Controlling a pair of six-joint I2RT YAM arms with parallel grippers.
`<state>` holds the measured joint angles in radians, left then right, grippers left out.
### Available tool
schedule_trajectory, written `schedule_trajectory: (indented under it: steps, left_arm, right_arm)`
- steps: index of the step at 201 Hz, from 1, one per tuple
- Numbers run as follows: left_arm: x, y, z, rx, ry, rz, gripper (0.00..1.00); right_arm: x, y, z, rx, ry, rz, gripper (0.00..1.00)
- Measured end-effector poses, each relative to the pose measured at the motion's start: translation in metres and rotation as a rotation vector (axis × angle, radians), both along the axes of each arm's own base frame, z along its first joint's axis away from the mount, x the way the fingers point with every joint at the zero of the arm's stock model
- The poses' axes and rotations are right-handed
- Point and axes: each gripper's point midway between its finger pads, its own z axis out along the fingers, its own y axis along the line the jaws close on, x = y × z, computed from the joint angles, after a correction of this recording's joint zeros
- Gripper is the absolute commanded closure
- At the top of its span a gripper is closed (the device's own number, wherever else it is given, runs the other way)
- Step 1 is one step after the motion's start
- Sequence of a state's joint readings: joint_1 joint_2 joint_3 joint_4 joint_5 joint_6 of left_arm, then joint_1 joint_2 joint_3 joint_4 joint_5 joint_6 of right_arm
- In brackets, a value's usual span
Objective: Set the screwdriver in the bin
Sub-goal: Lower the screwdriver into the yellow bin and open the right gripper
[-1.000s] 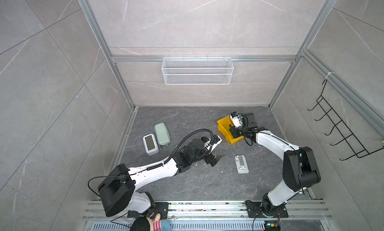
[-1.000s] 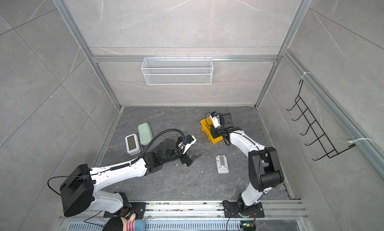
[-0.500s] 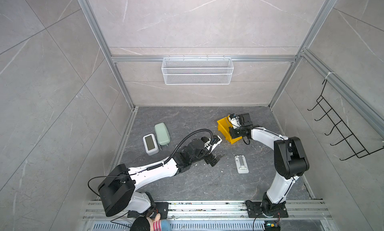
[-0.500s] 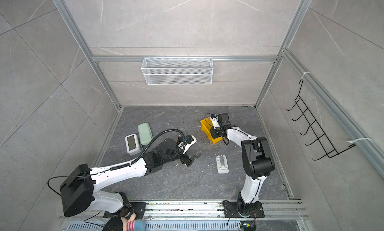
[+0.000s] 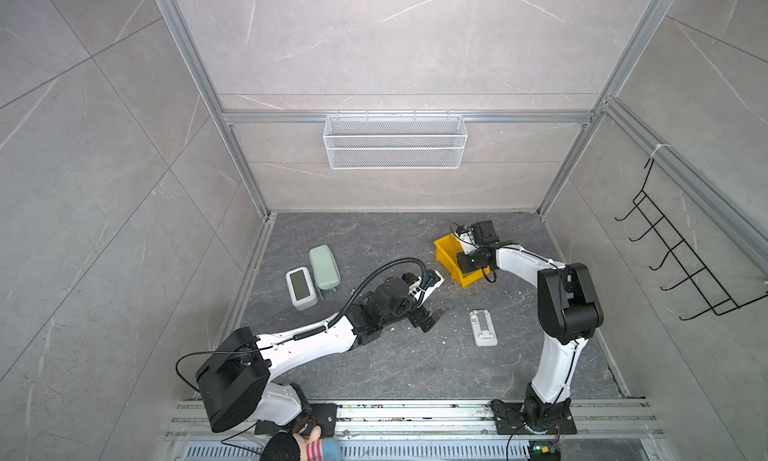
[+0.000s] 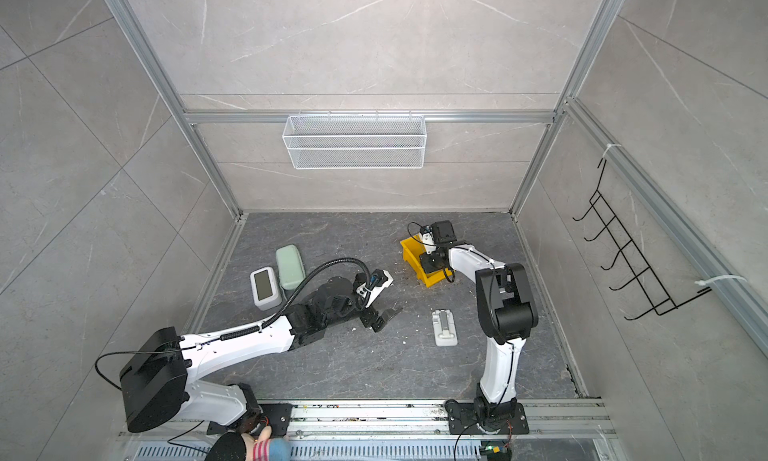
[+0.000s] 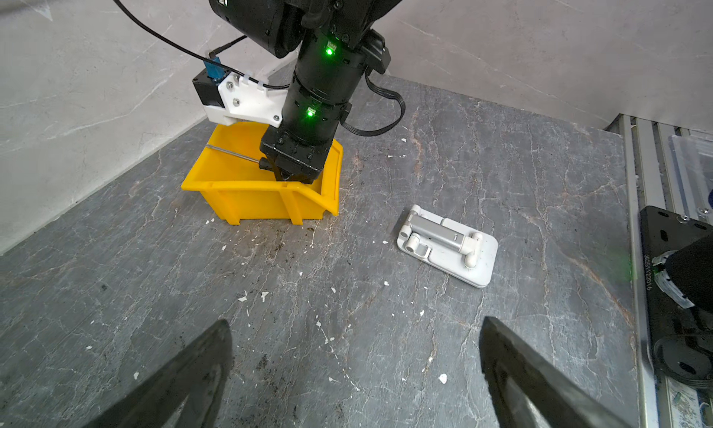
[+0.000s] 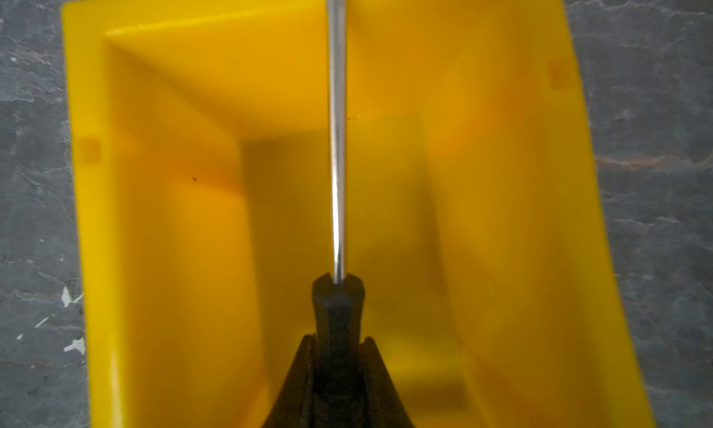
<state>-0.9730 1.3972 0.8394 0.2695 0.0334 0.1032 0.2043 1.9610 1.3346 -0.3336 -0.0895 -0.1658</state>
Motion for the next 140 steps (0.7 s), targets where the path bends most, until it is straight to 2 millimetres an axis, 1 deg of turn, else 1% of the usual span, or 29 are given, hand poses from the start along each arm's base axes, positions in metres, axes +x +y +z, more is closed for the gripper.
schedule_trajectory:
  steps: [31,86,119,127,140]
  left_arm:
    - [0.0,0.0,0.0,0.002,-0.003,0.002,0.0]
    - [0.001,0.0,0.0,0.002,-0.003,0.004,0.0]
    - [0.001,0.001,0.003,-0.005,-0.004,0.006,0.0]
    - [0.0,0.001,0.004,-0.008,-0.006,0.007,0.0]
    - [0.0,0.002,0.006,-0.013,-0.009,0.008,0.0]
  right_arm:
    - [-0.003,-0.003,-0.002,-0.003,0.016,-0.005,1.0]
    - [-0.003,-0.005,-0.003,-0.003,0.018,-0.008,0.83]
    - [-0.007,-0.006,-0.004,-0.002,0.012,-0.01,0.61]
    - [-0.009,-0.006,-0.001,-0.001,0.006,-0.009,0.54]
    - [-0.008,-0.006,0.008,0.008,-0.017,-0.015,0.48]
